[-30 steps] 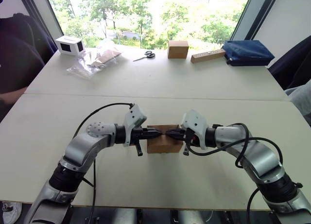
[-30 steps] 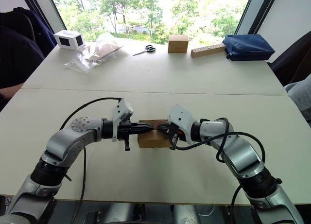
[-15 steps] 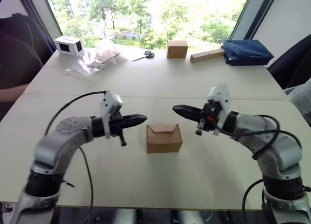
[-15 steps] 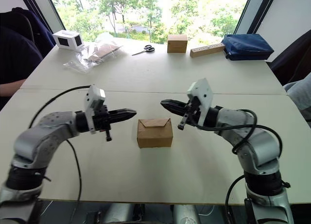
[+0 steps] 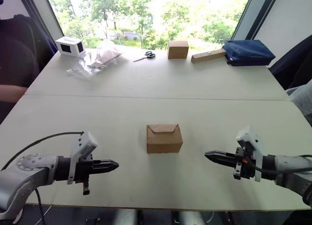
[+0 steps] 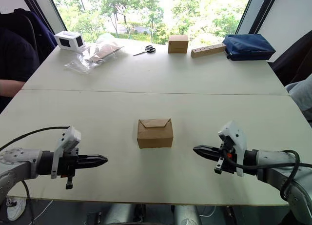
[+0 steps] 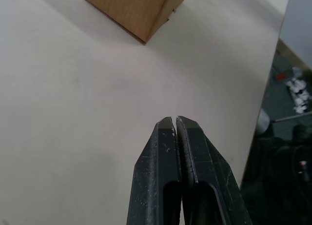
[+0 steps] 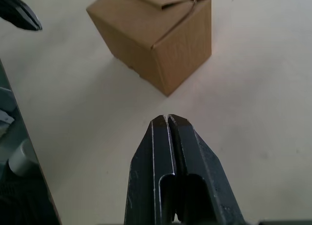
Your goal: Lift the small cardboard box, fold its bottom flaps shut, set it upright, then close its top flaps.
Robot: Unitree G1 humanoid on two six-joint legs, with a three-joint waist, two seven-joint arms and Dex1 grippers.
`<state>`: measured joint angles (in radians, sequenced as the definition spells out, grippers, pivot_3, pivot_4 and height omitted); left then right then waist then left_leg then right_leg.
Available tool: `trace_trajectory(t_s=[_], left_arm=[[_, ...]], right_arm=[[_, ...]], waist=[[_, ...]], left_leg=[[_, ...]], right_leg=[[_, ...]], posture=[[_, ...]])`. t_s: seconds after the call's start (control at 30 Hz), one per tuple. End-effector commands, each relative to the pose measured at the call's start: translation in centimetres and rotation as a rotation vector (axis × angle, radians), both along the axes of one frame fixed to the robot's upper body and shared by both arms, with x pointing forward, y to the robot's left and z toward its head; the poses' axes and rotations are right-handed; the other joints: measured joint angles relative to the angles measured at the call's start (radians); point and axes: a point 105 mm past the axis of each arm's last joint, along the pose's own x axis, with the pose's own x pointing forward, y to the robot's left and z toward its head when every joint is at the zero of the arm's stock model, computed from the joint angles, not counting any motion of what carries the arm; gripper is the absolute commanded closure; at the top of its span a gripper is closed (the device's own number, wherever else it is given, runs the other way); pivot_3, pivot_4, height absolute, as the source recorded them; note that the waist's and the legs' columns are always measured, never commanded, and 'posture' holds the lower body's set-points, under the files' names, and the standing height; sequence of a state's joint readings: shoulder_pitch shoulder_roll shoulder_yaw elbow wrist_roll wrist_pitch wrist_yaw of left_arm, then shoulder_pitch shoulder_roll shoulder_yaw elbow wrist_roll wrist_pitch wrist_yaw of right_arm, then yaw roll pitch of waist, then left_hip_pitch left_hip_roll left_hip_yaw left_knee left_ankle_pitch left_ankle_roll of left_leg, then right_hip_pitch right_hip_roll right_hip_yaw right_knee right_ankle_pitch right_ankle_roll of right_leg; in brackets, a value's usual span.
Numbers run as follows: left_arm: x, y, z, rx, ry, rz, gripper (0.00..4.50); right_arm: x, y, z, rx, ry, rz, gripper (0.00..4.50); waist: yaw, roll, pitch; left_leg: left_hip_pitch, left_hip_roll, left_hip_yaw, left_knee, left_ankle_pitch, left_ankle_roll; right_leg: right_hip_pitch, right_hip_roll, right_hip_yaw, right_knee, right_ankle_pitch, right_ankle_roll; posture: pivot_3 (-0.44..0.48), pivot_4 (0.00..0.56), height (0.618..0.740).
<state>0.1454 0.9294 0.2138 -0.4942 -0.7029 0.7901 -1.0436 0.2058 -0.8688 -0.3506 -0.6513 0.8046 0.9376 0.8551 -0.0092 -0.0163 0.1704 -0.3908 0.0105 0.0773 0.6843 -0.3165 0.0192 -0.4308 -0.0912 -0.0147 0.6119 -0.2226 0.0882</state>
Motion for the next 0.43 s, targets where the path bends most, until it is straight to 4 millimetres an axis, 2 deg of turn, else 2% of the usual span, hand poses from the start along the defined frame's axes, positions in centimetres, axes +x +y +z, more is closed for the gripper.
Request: trace_trajectory(t_s=[0.03, 0.17, 0.43], left_arm=[[0.04, 0.02, -0.21, 0.023, -0.06, -0.03, 4.41], [0.94, 0.31, -0.45, 0.021, -0.077, -0.007, 4.41], [0.87, -0.32, -0.46, -0.023, -0.072, -0.021, 4.41]], right_arm=[[-0.01, -0.6, 0.2, 0.001, -0.017, -0.003, 4.5], [0.24, -0.45, 0.08, -0.005, -0.033, -0.002, 4.5], [0.63, -0.32, 0.14, -0.021, -0.056, 0.0, 4.5]], waist=[[0.0, 0.0, 0.0], [0.0, 0.0, 0.0], [0.0, 0.0, 0.0]], left_leg=[[-0.001, 0.0, 0.0, 0.0, 0.0, 0.0], [-0.002, 0.0, 0.001, -0.001, 0.0, 0.001], [-0.002, 0.0, 0.001, -0.001, 0.0, 0.001]], right_leg=[[0.0, 0.0, 0.0, 0.0, 0.0, 0.0], [-0.002, 0.0, 0.0, -0.001, 0.0, -0.001], [-0.002, 0.0, 0.0, -0.001, 0.0, 0.0]], posture=[[0.0, 0.15, 0.74], [0.0, 0.15, 0.74], [0.0, 0.15, 0.74]])
